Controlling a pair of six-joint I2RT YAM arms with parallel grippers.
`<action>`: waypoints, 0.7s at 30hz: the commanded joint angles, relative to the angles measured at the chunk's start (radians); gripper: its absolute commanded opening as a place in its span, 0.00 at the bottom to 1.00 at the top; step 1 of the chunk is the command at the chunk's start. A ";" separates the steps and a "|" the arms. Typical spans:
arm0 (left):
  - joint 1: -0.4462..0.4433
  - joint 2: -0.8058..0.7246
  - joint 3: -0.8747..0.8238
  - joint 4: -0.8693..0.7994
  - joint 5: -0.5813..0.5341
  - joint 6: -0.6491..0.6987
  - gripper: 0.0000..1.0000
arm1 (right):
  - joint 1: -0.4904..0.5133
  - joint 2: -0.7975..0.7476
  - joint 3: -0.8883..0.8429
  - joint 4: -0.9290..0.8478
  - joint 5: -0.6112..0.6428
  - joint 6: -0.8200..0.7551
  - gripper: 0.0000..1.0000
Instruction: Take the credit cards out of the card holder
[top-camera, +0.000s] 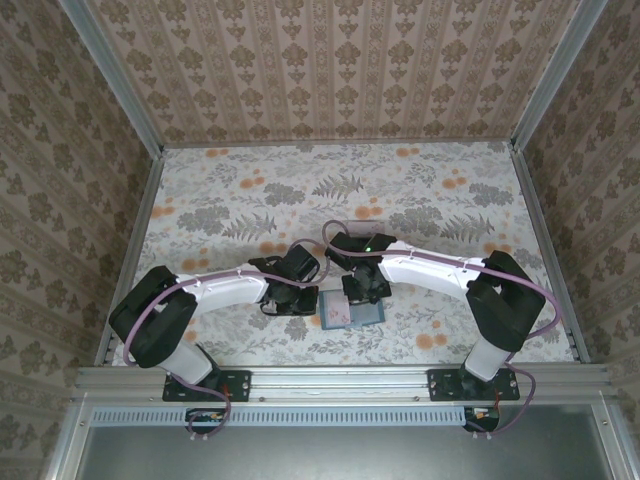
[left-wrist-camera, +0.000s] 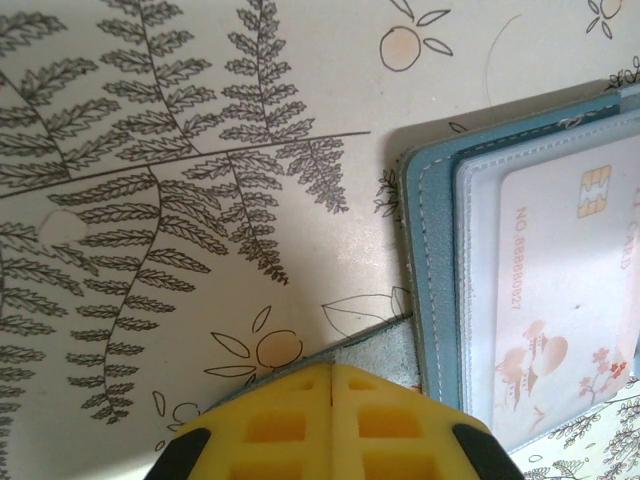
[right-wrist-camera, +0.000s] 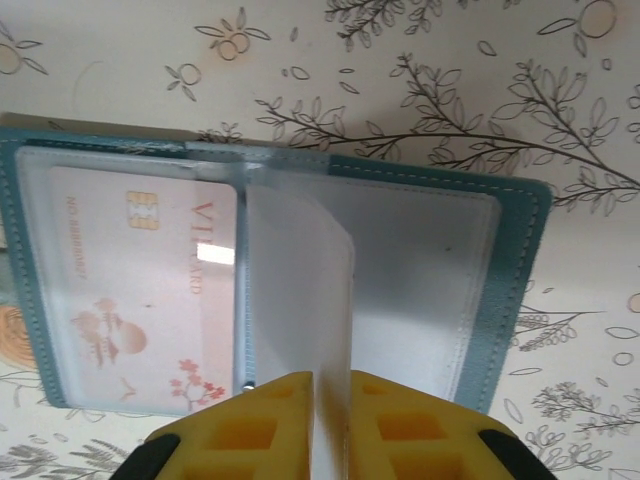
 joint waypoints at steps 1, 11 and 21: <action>-0.005 0.009 -0.012 -0.035 0.002 -0.004 0.03 | -0.006 0.020 -0.024 -0.046 0.059 -0.022 0.17; -0.005 0.015 -0.001 -0.051 -0.006 0.002 0.04 | -0.018 0.052 -0.056 -0.052 0.118 -0.035 0.21; -0.004 0.019 0.017 -0.067 -0.011 0.011 0.03 | -0.018 0.025 -0.059 -0.095 0.195 -0.060 0.24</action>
